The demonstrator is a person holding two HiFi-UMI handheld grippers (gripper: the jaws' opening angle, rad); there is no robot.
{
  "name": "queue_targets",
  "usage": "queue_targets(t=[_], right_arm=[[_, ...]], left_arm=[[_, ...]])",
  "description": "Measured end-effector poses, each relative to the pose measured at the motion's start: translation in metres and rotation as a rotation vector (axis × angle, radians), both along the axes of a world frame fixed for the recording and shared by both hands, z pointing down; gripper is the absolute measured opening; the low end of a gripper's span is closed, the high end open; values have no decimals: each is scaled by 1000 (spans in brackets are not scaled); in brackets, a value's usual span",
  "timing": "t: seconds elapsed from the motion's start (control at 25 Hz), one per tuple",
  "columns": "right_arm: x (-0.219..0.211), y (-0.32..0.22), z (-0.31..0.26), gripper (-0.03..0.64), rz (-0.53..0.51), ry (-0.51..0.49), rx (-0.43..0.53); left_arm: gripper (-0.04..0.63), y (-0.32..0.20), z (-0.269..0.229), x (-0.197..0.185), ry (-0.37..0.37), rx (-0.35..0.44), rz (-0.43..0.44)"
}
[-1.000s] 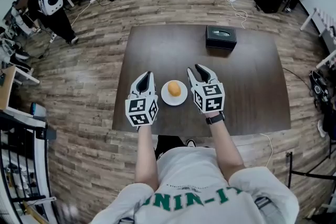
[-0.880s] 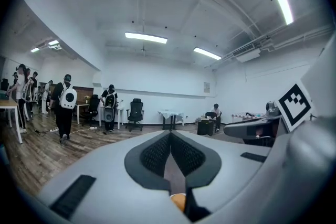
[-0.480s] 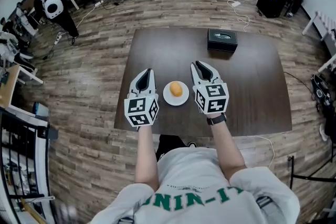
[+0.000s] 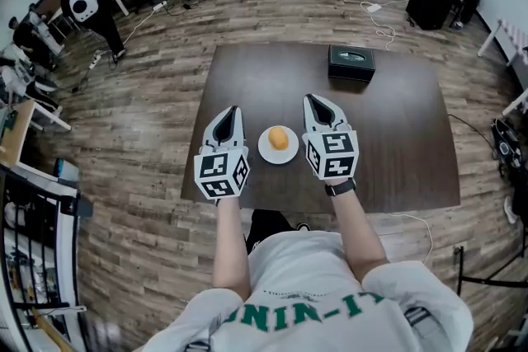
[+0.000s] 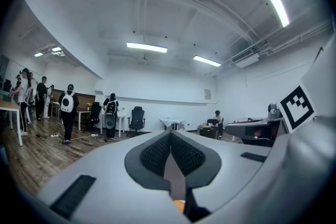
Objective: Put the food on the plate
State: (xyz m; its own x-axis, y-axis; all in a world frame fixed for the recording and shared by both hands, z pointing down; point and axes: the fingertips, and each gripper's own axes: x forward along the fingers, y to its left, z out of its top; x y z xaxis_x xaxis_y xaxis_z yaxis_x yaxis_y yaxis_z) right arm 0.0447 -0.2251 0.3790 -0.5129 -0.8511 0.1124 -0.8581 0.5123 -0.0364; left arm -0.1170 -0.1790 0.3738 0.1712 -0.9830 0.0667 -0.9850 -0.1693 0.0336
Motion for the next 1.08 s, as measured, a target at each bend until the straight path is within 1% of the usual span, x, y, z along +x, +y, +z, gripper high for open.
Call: queue_targets(t=[0.2, 0.84, 0.96, 1.08], right_arm=[[10, 0, -6, 15, 7, -5, 26], [16, -5, -3, 15, -18, -43, -1], [20, -8, -1, 15, -16, -42, -9], [27, -9, 6, 15, -11, -37, -37]], left_arm=[[13, -1, -1, 8, -11, 5, -6], [13, -7, 8, 18, -25, -6, 3], [12, -13, 12, 22, -29, -18, 17], [13, -19, 20, 29, -31, -37, 30]])
